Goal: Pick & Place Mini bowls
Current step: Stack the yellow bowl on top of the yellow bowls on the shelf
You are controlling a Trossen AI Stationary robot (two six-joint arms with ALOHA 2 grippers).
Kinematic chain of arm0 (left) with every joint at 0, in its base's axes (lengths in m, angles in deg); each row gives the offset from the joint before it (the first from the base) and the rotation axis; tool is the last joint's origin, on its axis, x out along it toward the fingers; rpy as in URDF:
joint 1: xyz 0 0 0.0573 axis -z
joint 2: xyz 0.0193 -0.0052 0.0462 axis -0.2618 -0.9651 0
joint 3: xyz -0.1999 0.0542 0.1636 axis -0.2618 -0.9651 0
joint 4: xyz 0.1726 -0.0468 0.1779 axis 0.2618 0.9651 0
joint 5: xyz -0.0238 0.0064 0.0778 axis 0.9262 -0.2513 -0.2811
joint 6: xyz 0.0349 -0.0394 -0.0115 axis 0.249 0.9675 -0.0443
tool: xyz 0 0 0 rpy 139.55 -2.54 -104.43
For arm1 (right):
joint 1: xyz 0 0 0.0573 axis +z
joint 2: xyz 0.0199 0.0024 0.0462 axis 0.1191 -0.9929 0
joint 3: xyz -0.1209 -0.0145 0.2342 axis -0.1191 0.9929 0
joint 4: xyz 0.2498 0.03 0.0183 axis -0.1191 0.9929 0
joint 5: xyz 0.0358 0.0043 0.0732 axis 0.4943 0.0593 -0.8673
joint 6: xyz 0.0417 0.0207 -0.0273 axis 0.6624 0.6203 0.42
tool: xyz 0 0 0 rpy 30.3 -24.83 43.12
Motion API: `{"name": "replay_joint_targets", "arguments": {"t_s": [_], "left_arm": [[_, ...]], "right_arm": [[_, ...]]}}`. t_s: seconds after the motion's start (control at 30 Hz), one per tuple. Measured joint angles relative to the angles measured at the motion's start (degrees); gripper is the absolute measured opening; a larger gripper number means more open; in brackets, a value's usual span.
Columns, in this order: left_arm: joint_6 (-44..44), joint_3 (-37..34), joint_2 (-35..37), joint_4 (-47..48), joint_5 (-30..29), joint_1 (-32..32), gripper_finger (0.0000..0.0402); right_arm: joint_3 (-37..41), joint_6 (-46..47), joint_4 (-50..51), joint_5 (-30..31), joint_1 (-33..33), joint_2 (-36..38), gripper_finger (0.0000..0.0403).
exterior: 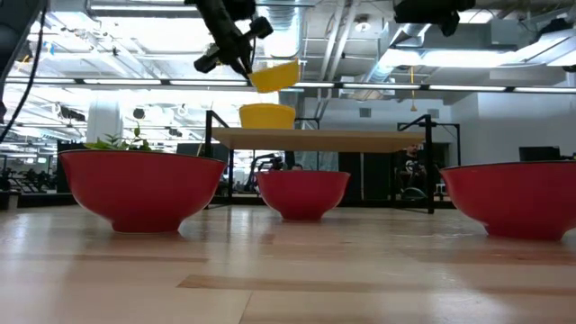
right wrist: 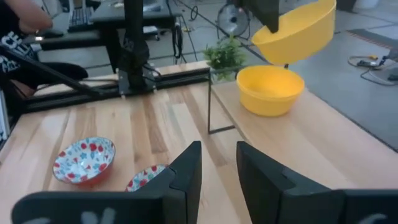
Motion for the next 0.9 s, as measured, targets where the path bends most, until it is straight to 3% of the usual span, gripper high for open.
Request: {"name": "replay_joint_targets", "arguments": {"t_s": [0.2,0.9], "left_arm": [[-0.1,1.0,-3.0,5.8,0.1,-0.4,0.0003],[2.9,1.0,-3.2,8.3,-0.7,0.3,0.0003]], "right_arm": [[0.0,1.4,2.2,0.0,0.0,0.0,0.009],[0.0,0.9,3.8,0.0,0.0,0.0,0.009]]}}
